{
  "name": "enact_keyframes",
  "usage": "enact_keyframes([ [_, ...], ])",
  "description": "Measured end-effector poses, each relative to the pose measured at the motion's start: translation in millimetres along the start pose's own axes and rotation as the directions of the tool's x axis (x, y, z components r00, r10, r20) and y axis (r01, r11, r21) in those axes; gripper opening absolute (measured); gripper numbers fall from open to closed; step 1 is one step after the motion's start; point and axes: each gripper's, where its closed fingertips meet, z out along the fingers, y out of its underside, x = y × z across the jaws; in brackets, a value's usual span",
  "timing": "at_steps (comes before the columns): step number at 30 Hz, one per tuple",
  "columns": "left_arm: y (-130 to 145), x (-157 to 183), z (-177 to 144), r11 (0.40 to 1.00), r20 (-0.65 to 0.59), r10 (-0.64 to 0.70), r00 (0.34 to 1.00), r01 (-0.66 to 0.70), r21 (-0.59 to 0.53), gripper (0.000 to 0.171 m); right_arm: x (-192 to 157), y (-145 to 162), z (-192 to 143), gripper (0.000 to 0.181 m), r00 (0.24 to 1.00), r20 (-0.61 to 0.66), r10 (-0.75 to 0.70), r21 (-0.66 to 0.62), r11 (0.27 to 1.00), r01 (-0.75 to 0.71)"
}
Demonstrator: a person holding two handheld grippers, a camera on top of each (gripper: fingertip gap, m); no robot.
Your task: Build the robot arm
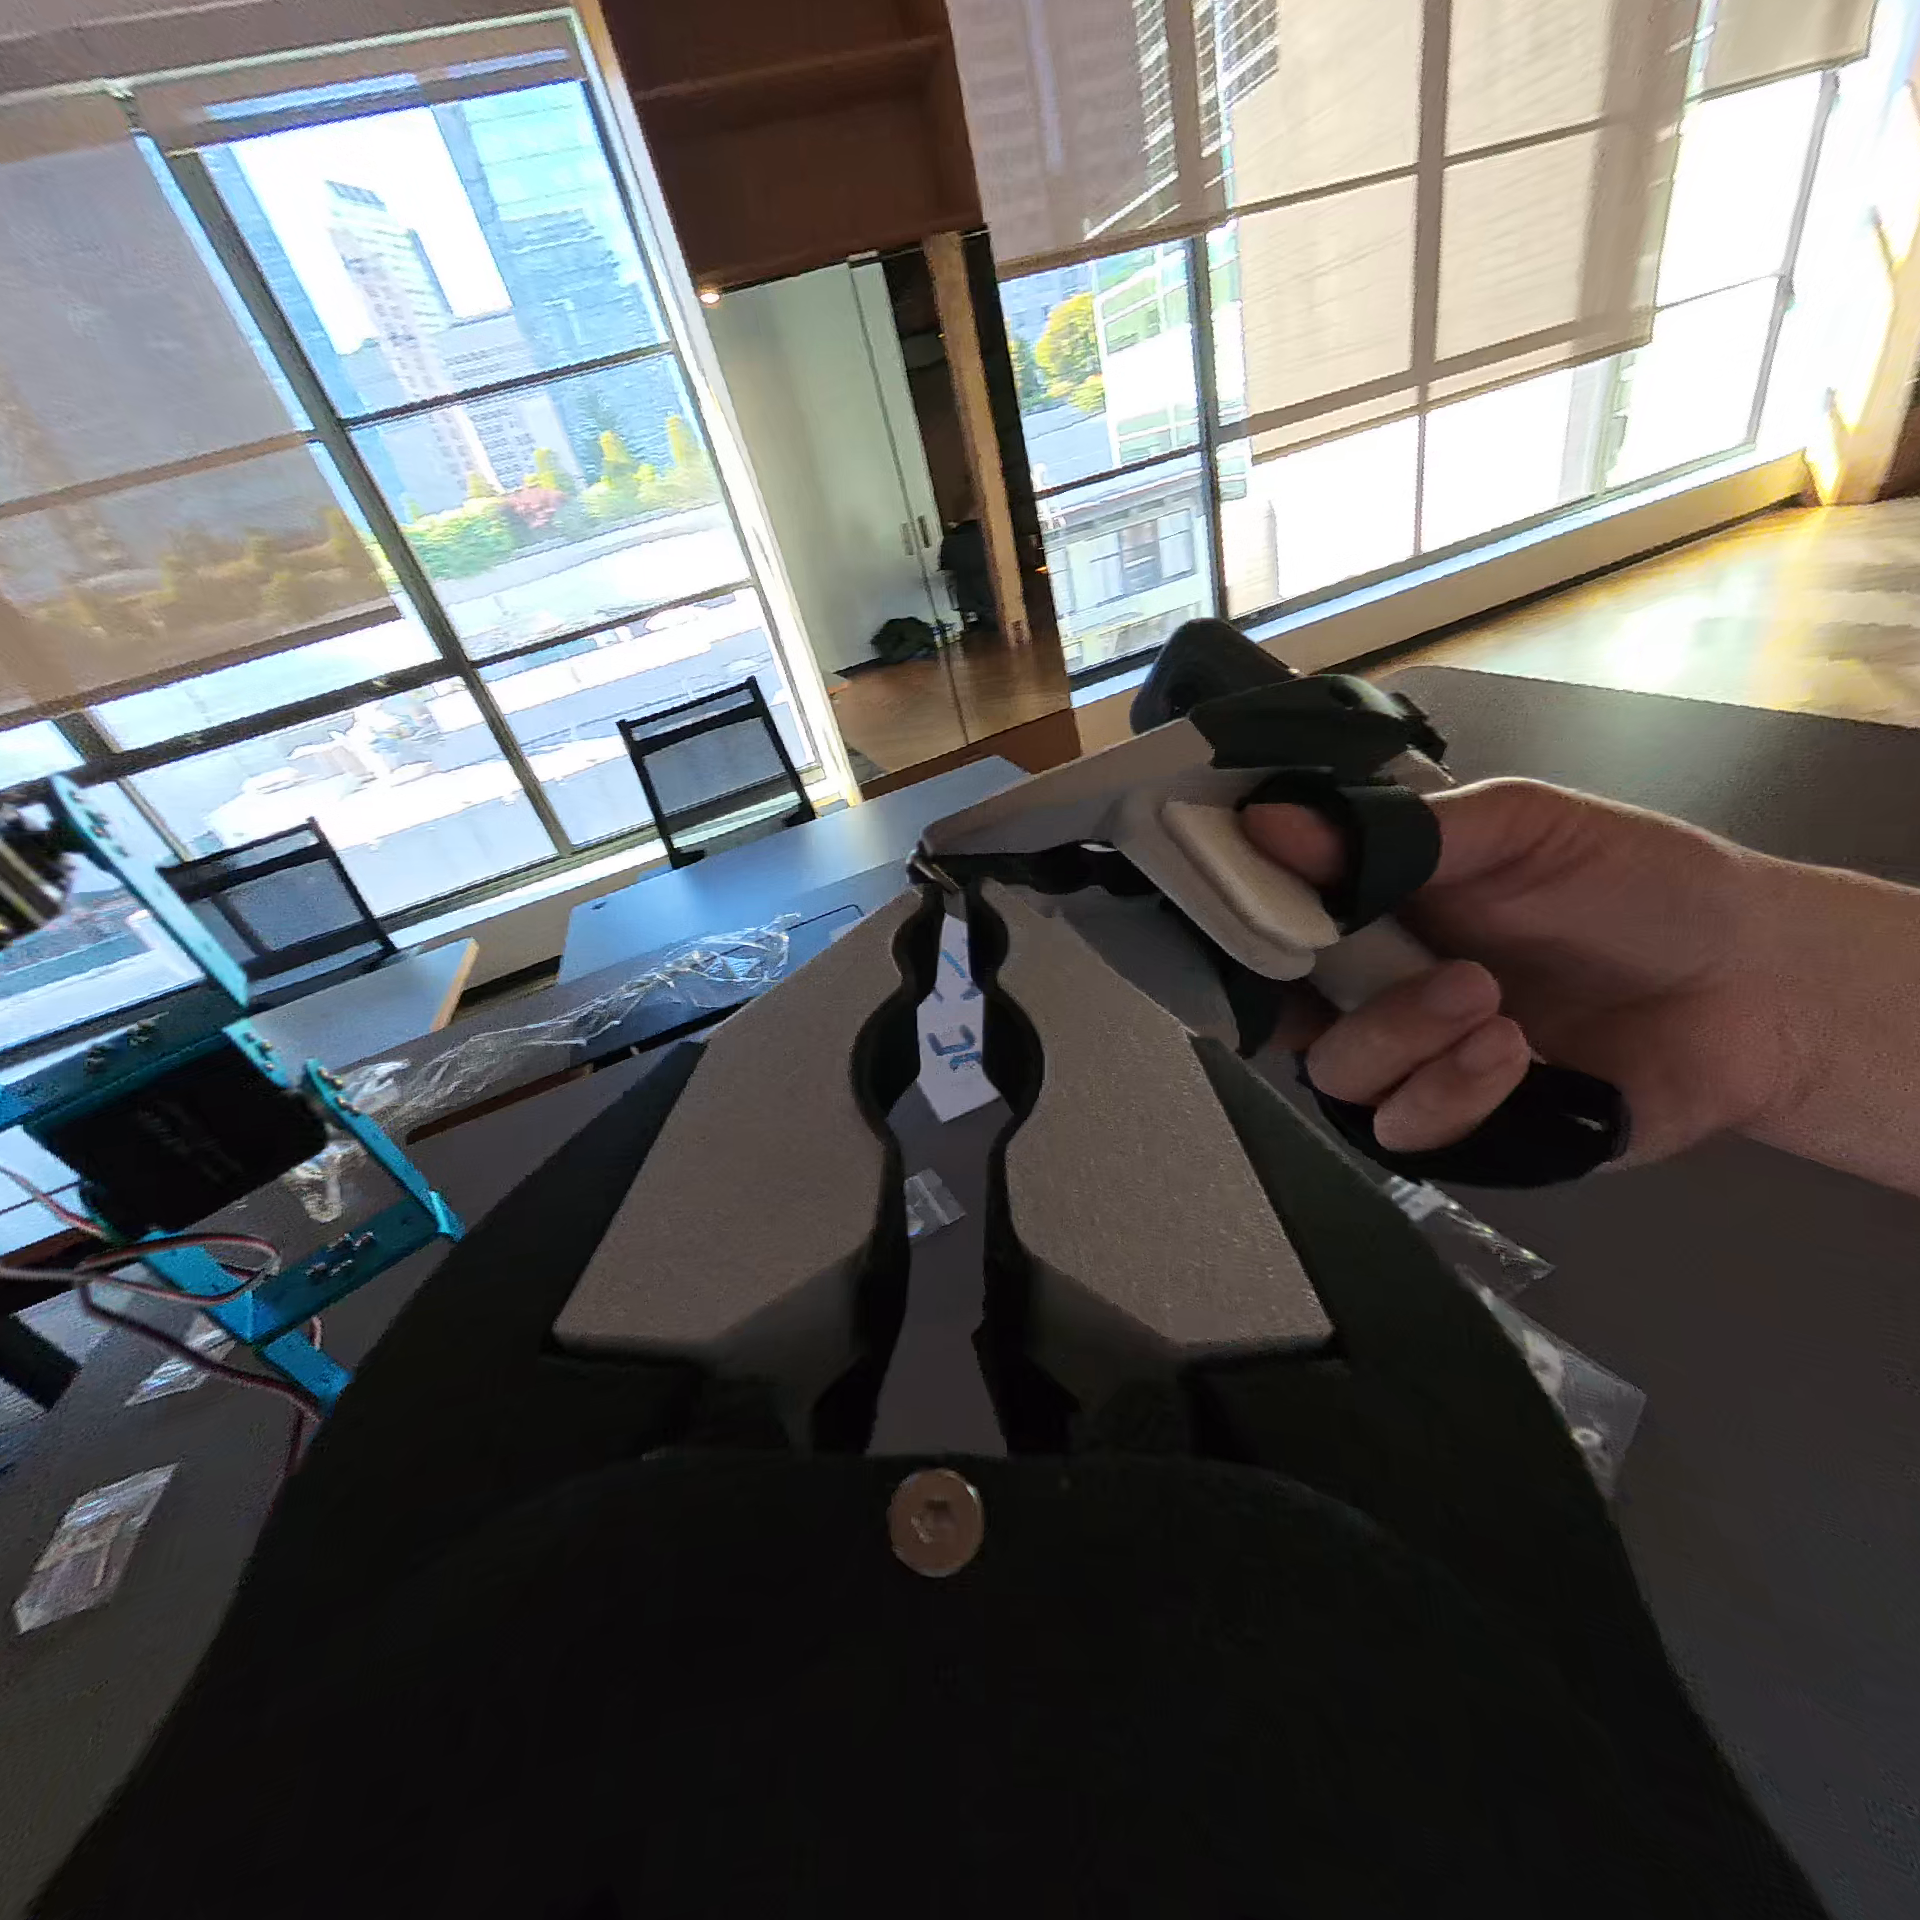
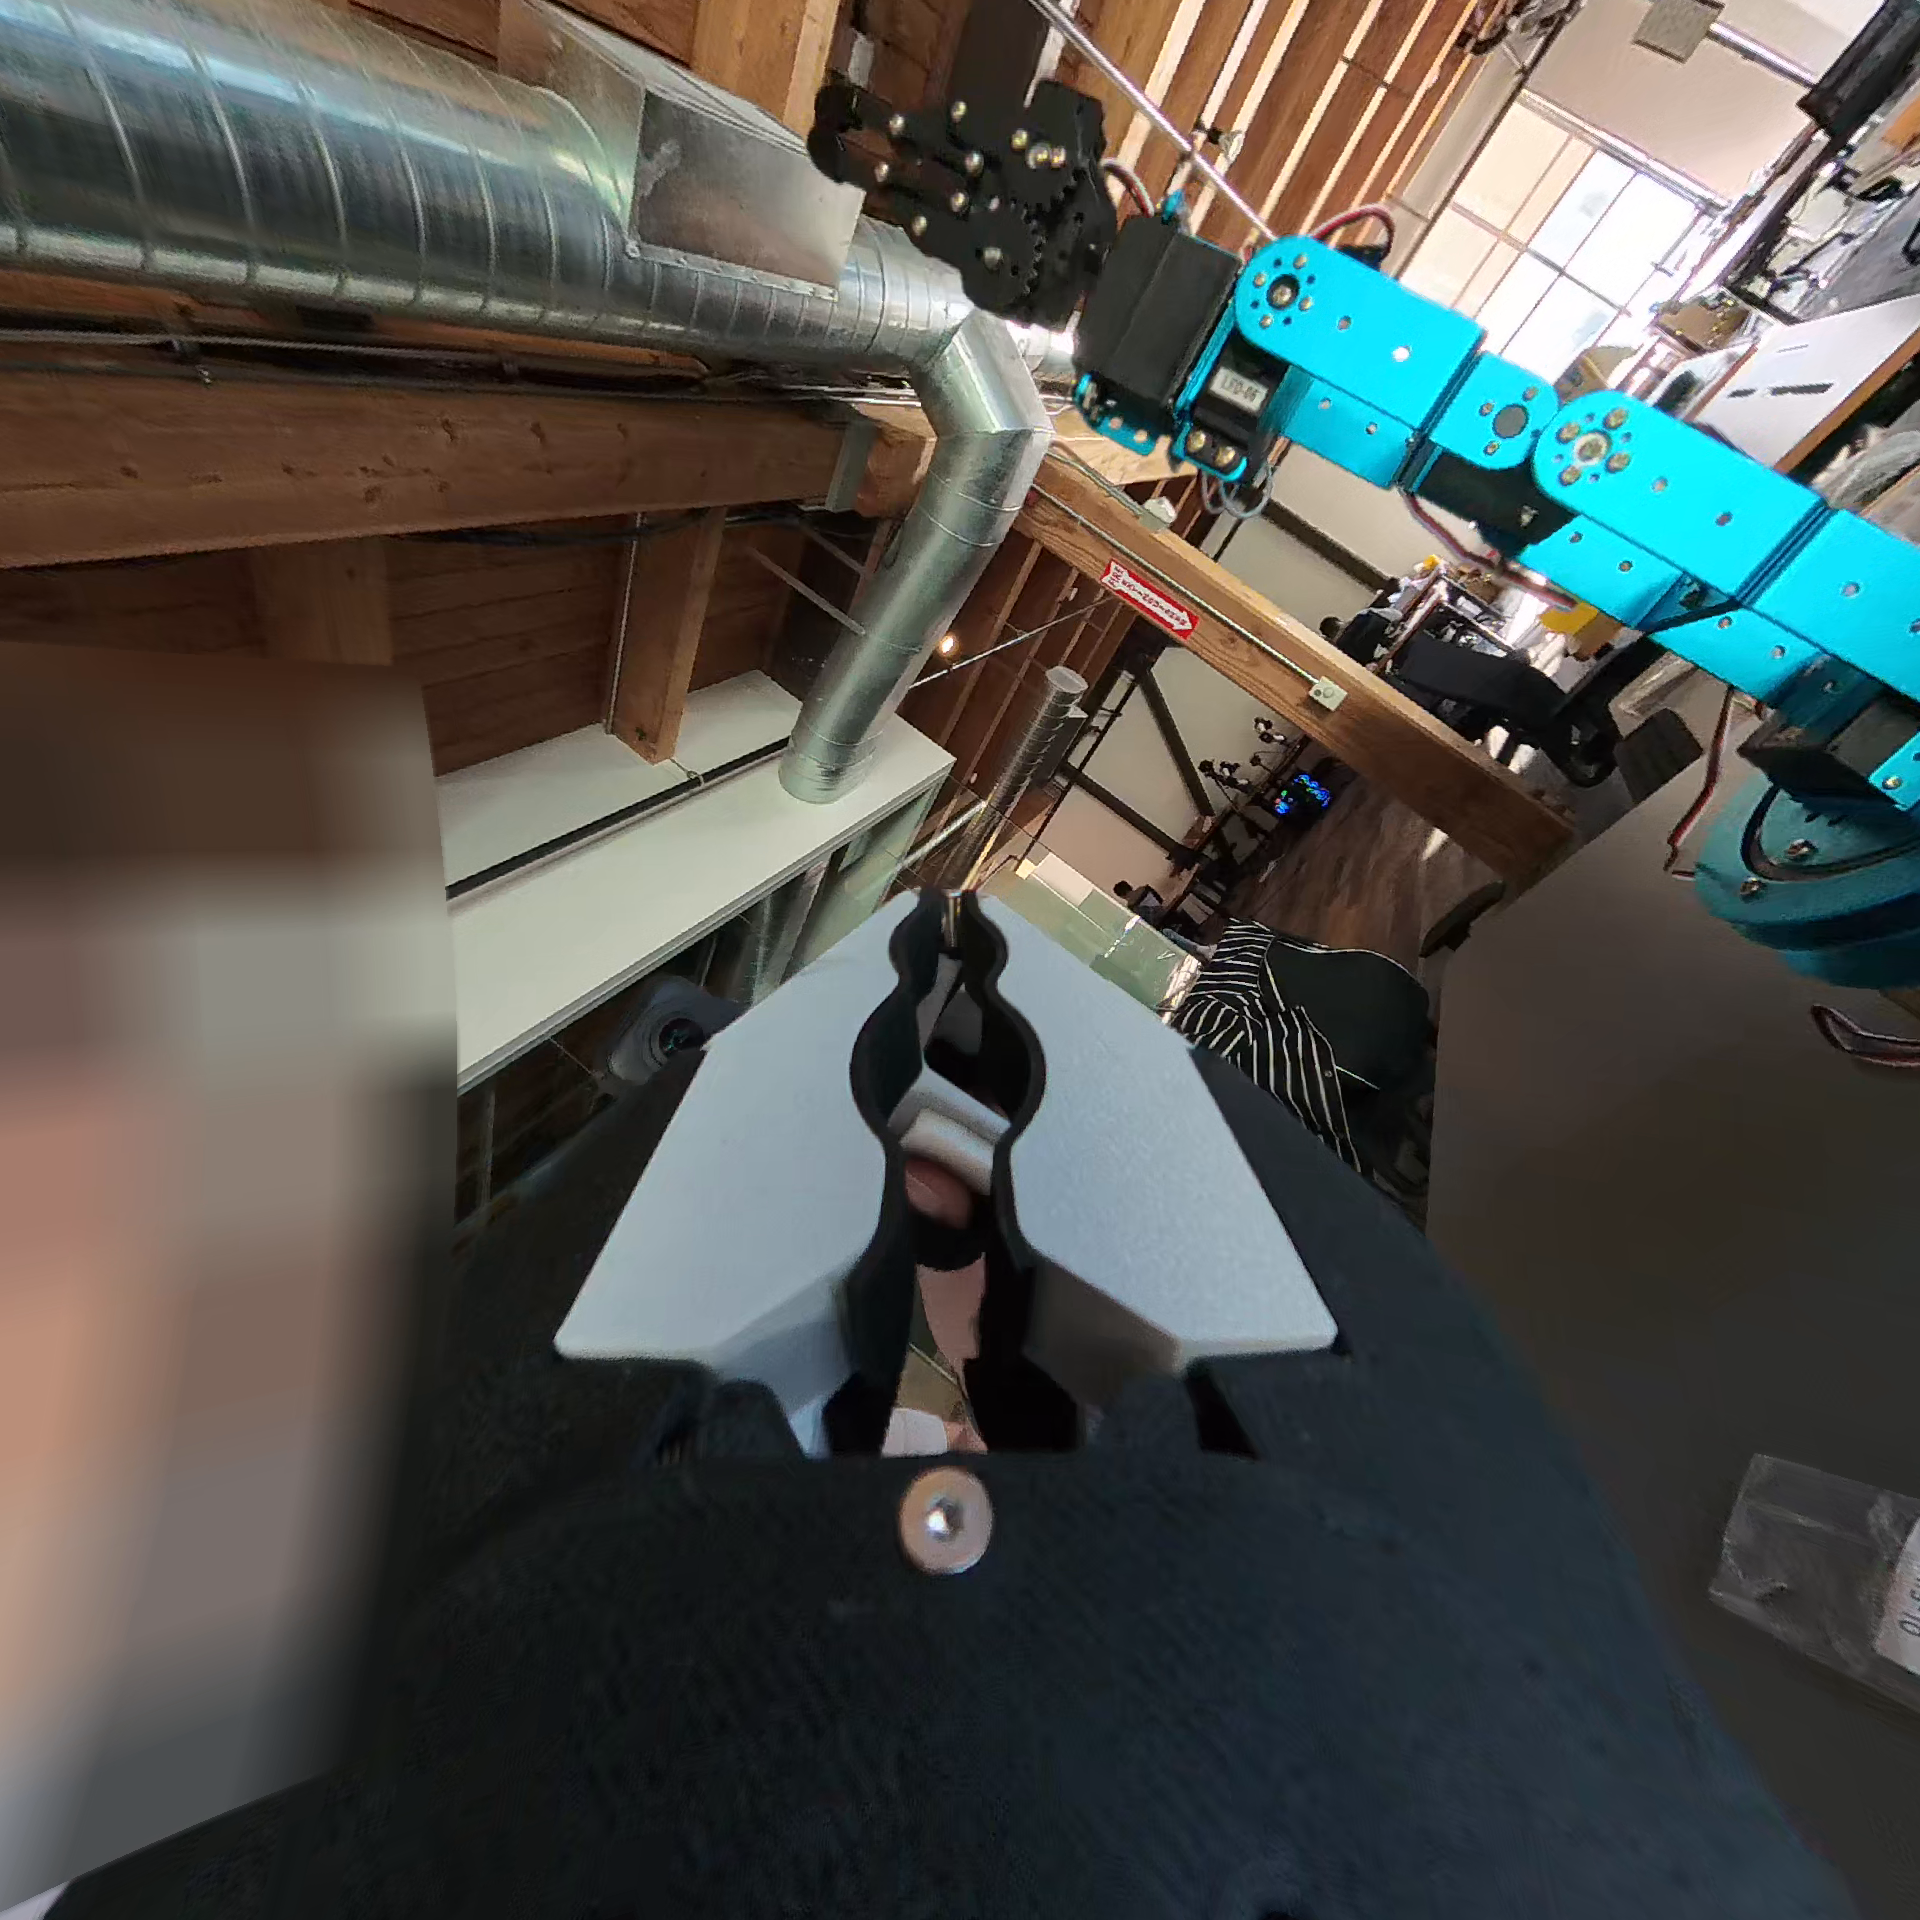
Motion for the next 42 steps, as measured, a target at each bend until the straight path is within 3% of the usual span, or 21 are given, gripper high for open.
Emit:
enact_keyframes([
  [12,4,-6,-1,0.999,0.065,-0.018,0.998,0.021,-0.046,0.001,4,1,5,0.002,0.998,0.018,-0.056,-0.067,0.996,0.057],
  [25,3,13,-11,0.982,-0.215,-0.157,0.964,0.129,-0.137,0.000,-6,15,-5,0.001,0.996,0.086,-0.033,-0.163,0.986,0.046],
  [31,0,23,-16,0.962,-0.358,-0.252,0.899,0.192,-0.194,0.000,-13,22,-10,0.001,0.991,0.120,-0.052,-0.229,0.970,0.078],
  [37,-4,34,-24,0.912,-0.508,-0.408,0.758,0.313,-0.265,0.000,-18,30,-14,0.004,0.970,0.173,-0.173,-0.344,0.912,0.224],
  [39,-5,38,-27,0.899,-0.550,-0.438,0.711,0.334,-0.284,0.000,-15,31,-17,0.017,0.956,0.190,-0.225,-0.393,0.874,0.284],
  [42,-5,43,-29,0.886,-0.587,-0.463,0.664,0.344,-0.311,0.000,-15,28,-23,0.005,0.938,0.262,-0.228,-0.457,0.826,0.329],
])
